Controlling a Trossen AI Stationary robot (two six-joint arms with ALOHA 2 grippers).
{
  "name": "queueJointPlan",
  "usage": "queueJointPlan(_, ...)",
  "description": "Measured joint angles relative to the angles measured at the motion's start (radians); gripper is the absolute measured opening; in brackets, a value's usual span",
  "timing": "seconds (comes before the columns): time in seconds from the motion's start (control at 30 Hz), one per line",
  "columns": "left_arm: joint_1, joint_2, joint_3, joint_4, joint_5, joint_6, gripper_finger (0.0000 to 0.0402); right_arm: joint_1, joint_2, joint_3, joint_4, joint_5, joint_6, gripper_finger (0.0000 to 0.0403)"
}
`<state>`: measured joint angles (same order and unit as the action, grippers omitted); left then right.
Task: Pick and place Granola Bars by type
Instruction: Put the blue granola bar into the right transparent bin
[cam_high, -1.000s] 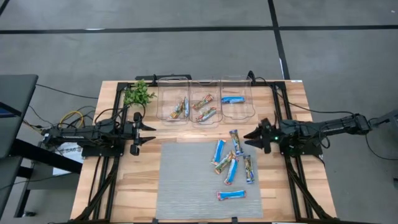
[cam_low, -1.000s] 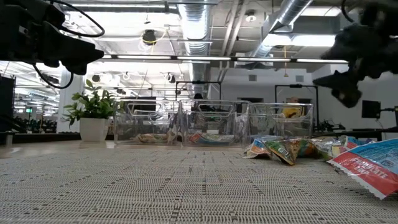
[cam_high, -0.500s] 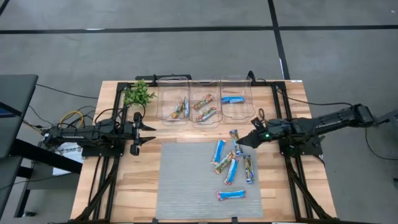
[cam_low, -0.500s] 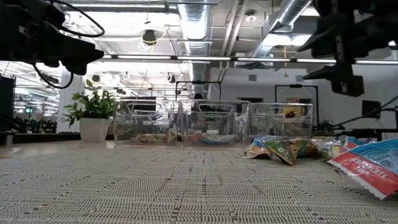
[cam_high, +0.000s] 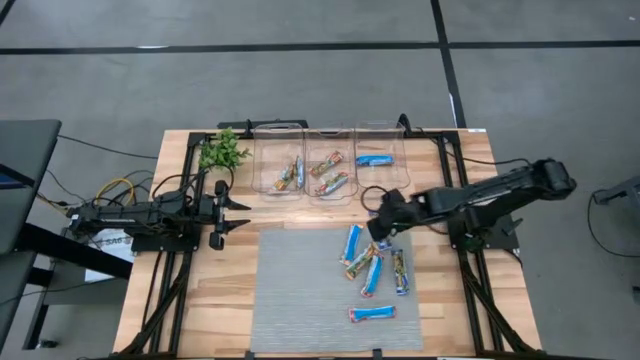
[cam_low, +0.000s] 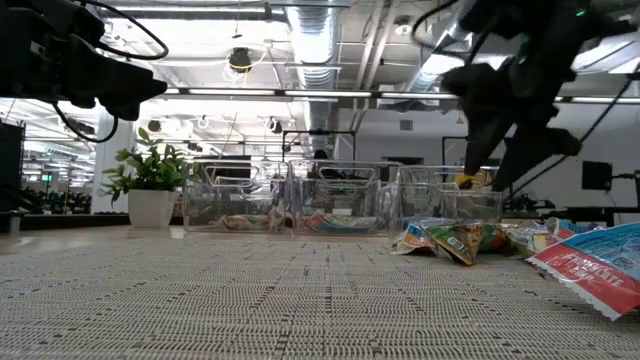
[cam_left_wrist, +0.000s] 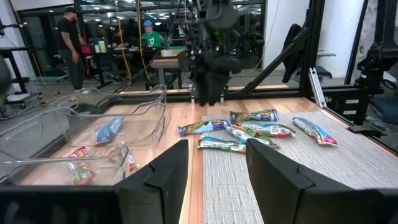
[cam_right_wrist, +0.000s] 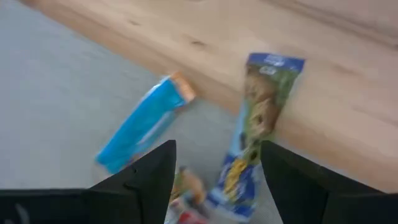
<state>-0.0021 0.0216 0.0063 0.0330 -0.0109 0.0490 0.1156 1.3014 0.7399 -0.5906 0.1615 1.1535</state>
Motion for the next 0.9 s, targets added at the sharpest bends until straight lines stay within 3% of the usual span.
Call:
queueJointPlan(0.23, 0.000, 0.000, 0.000, 0.000, 0.000, 0.000, 0.0155, -0.027, 0.196, 0.074, -0.048, -0.002, -0.029, 0.0225)
queueJointPlan(0.57, 0.000, 0.000, 0.000, 0.000, 0.000, 0.000, 0.0155, -0.048, 0.339, 0.099, -0.054, -0.006, -0.071, 0.0206)
queueJointPlan(0.73, 0.000, 0.000, 0.000, 0.000, 0.000, 0.000, 0.0155, -0.053, 0.343, 0.099, -0.028, -0.008, -0.089, 0.0177)
queueJointPlan(0.9, 0.000, 0.000, 0.000, 0.000, 0.000, 0.000, 0.0155, -0.053, 0.343, 0.099, -0.036, -0.006, -0.091, 0.0119)
